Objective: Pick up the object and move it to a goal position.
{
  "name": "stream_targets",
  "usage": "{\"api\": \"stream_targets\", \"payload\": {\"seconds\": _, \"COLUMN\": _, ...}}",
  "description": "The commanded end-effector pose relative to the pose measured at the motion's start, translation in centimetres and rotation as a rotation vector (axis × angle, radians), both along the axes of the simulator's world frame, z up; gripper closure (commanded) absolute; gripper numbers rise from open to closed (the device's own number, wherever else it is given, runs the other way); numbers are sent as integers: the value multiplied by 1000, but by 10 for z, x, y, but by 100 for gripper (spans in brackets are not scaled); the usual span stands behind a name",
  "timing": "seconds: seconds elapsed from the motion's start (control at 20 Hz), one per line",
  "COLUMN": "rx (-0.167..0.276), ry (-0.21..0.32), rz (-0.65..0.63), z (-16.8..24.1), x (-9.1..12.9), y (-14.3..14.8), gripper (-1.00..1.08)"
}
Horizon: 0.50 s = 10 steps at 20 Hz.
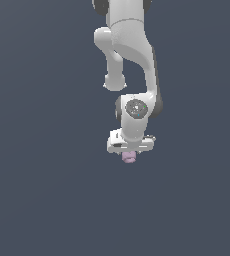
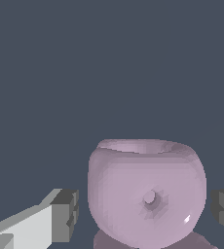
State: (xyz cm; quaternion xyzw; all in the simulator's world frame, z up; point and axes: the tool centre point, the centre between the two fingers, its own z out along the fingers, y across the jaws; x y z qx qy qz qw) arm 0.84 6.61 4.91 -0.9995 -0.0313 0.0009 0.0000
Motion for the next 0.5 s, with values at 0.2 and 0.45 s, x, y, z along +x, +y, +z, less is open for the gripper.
{"api": "stream_targets", "payload": {"seconds": 0.2, "rx": 0, "ry": -2, "rz": -1, "z": -10, "x": 2, "y": 0, "gripper": 108}}
{"api": "stream_targets", "payload": {"seconds": 0.45, "rx": 0, "ry": -2, "rz": -1, "z": -10, "x": 2, "y": 0, "gripper": 108}}
